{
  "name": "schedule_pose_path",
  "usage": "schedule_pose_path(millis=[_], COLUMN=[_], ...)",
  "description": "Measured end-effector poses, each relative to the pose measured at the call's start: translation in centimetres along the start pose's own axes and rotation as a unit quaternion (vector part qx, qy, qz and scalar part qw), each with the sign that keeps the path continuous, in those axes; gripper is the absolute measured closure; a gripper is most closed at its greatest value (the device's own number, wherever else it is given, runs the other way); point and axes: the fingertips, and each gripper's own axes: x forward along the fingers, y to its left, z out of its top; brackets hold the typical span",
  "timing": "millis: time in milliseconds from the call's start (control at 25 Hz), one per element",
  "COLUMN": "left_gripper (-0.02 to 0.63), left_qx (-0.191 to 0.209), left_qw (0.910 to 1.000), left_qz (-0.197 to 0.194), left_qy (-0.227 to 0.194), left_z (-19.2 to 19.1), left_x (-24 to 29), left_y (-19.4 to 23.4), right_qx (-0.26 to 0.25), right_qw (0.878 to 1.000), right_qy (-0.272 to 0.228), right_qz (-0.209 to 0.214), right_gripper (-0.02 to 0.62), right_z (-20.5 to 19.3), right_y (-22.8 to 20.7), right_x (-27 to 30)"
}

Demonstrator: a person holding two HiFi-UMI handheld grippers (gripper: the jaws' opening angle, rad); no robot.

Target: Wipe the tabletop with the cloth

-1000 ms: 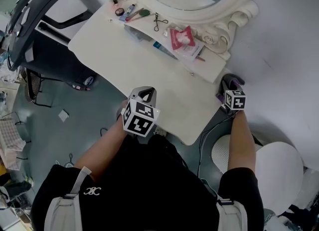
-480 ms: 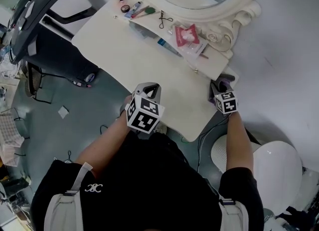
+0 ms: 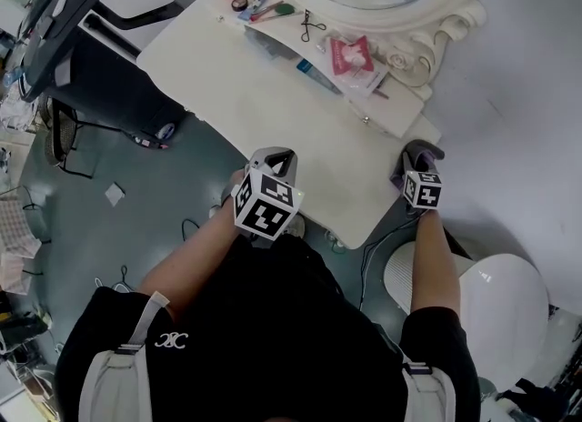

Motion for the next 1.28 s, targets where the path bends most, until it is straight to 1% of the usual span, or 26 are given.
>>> schedule_pose_path(millis=[200,400,560,760,1040,1280], left_gripper=[0.602,0.602,0.602,0.602,0.602,0.603], left_qx=[0.004,0.021,0.039,0.057,0.055,0.063], left_qw=[1.0000,0.9996,0.9983,0.9963,0.9941,0.9904], left_qz=[-0.005,-0.021,-0.040,-0.059,-0.085,-0.117], left_qy=[0.003,-0.004,-0.014,-0.025,-0.038,-0.038], left_z=[-0.8,-0.6,-0.5,-0.7,-2.1,-4.1], left_x=[-0.7,-0.9,-1.4,-2.2,-3.7,-4.5], left_y=[-0.3,-1.1,-1.6,-1.0,0.7,0.5], right_qx=[0.001,0.008,0.026,0.053,0.082,0.098], right_qw=[1.000,1.000,1.000,0.998,0.995,0.992], right_qy=[-0.003,-0.008,-0.005,-0.001,0.009,0.017], right_qz=[0.001,0.001,-0.012,-0.031,-0.062,-0.077], right_gripper=[0.554,0.554,0.554,0.554,0.554,0.554], right_z=[-0.5,-1.5,-2.8,-4.4,-6.8,-8.9], right_y=[1.4,3.2,5.3,8.4,12.4,16.0], right_x=[-0.8,-2.0,-3.3,-5.1,-7.9,-10.3])
